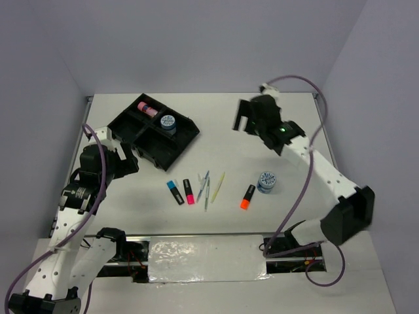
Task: Sort the stationery into containers
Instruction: Pick up the stationery from the center of the board.
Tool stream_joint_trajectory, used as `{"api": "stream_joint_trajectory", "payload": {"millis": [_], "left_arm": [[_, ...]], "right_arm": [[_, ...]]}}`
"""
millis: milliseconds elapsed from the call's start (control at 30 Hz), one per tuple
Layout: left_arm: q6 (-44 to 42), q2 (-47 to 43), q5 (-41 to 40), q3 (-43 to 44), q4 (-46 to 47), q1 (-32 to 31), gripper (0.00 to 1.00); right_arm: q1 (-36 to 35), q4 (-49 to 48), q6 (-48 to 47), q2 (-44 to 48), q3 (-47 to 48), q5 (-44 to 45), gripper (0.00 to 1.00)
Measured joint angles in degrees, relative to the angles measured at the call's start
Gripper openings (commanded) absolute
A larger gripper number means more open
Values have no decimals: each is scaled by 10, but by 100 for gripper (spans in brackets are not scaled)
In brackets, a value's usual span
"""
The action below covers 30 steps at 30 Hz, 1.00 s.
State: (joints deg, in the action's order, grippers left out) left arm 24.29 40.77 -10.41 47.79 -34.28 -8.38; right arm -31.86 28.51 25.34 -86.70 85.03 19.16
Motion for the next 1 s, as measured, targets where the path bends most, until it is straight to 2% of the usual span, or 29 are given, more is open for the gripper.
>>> {"api": "stream_joint_trajectory", "payload": {"millis": [67, 133, 267, 800, 900, 1000], "left_arm": [[1, 0, -7, 3, -1, 1, 99], [0, 2, -10, 4, -1, 1, 99], [1, 13, -15, 5, -2, 1, 99], [0, 46, -17, 5, -6, 3, 99], [0, 49, -16, 5, -6, 3, 99], [0, 49, -13, 5, -6, 3, 99]], "right_arm": [[62, 20, 15, 88, -131, 2, 100], [113, 28, 26, 135, -234, 4, 100], [131, 54, 35, 171, -358, -28, 100], [132, 26, 81, 182, -432, -54, 96], [132, 26, 84, 188, -441, -51, 92], [132, 24, 85, 192, -446, -49, 84]]}}
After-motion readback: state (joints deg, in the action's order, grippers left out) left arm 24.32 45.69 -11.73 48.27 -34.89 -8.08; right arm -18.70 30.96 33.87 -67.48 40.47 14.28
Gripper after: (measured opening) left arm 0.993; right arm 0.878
